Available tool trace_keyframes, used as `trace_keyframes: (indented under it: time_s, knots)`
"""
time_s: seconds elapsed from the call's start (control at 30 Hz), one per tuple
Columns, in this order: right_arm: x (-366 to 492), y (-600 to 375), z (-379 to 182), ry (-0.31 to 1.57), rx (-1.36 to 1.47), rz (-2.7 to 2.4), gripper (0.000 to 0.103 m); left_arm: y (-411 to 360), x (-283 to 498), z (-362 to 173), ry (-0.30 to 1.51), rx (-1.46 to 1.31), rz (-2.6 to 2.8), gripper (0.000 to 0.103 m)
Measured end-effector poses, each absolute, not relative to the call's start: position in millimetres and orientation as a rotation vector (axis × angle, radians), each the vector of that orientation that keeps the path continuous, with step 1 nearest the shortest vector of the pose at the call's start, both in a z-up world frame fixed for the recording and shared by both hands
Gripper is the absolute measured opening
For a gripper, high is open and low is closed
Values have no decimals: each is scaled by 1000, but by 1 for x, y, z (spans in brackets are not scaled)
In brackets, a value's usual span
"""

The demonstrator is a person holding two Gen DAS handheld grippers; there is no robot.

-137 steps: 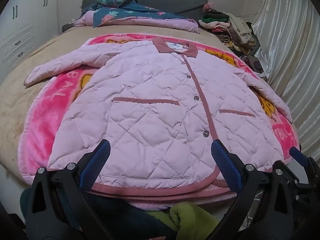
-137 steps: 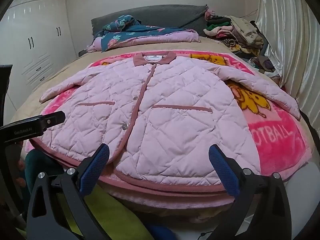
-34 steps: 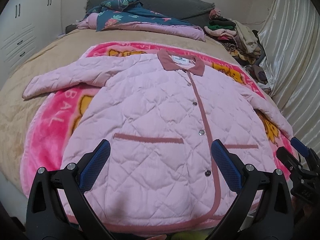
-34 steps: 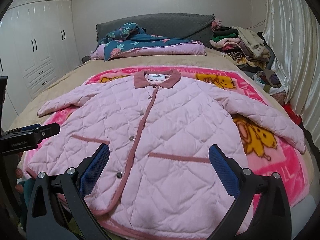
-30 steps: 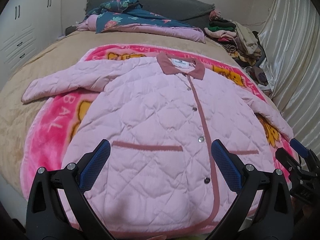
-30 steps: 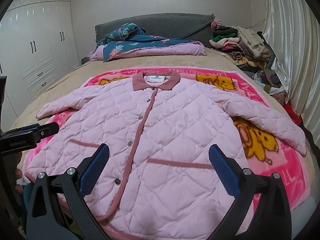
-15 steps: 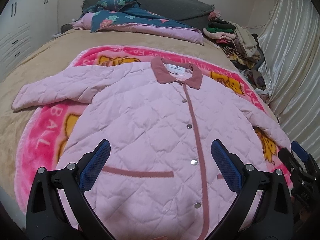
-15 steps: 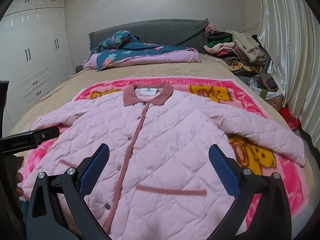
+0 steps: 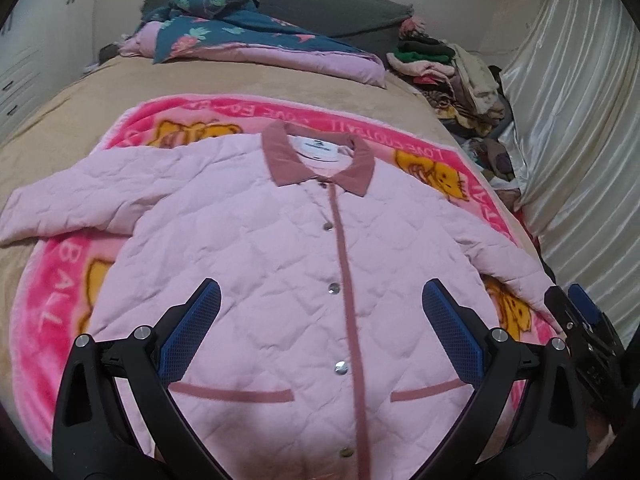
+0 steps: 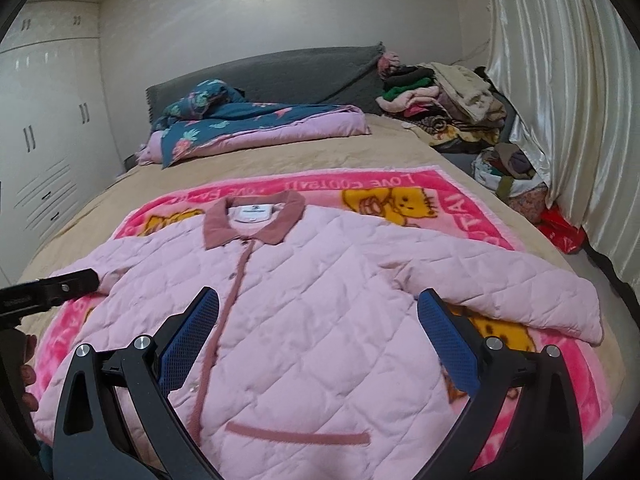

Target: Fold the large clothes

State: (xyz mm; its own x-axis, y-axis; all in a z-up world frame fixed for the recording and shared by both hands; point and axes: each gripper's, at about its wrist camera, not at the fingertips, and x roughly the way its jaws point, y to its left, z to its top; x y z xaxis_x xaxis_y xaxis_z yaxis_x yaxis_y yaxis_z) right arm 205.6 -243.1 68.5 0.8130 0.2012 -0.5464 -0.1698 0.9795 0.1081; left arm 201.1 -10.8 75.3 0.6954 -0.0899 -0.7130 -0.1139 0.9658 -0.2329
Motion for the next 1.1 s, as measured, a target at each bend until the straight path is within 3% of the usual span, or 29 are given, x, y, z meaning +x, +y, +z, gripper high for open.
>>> trace_keyframes:
  time_s: [1.1]
  knots:
    - [272, -405, 1, 676, 270, -167, 99, -72, 300, 30, 885, -180, 20, 95]
